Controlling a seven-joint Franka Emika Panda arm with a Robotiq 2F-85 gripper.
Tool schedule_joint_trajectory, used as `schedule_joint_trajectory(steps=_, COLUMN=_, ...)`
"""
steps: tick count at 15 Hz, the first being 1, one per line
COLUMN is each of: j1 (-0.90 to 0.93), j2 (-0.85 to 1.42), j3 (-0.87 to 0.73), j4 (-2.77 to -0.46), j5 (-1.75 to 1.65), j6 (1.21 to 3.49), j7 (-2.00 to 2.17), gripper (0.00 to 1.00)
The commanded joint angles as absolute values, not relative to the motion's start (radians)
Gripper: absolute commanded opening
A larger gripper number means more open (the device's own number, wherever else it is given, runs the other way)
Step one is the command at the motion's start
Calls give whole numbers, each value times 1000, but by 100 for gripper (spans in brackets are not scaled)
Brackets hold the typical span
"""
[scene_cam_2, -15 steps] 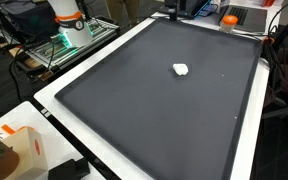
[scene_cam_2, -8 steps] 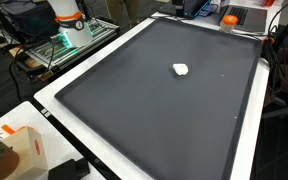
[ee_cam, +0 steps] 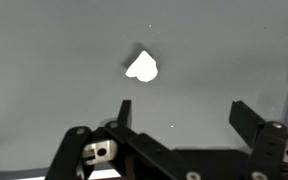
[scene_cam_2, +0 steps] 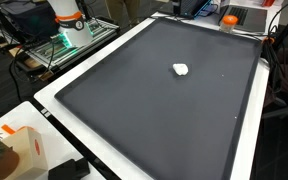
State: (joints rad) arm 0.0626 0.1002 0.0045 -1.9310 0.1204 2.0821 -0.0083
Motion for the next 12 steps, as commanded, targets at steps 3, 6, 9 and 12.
schedule_joint_trajectory(steps=3, j1=78, j2=129, j3=32, j4=-1930, j5=35, j6=2037, j7=206, gripper=100)
schedule_joint_trajectory(steps=6, j1=92, j2=194, j3=44, j4=-1949, j5=29, j6=2149, j7=263, gripper=100)
schedule_joint_trajectory(steps=9, j1=107, j2=292, j3=40, j4=-1948, j5=20, j6=2250, j7=304, gripper=100)
schedule_joint_trajectory(steps=12, j1=139, j2=369, j3=12, j4=-1933, j5=-49, j6=2270, j7=386, gripper=100)
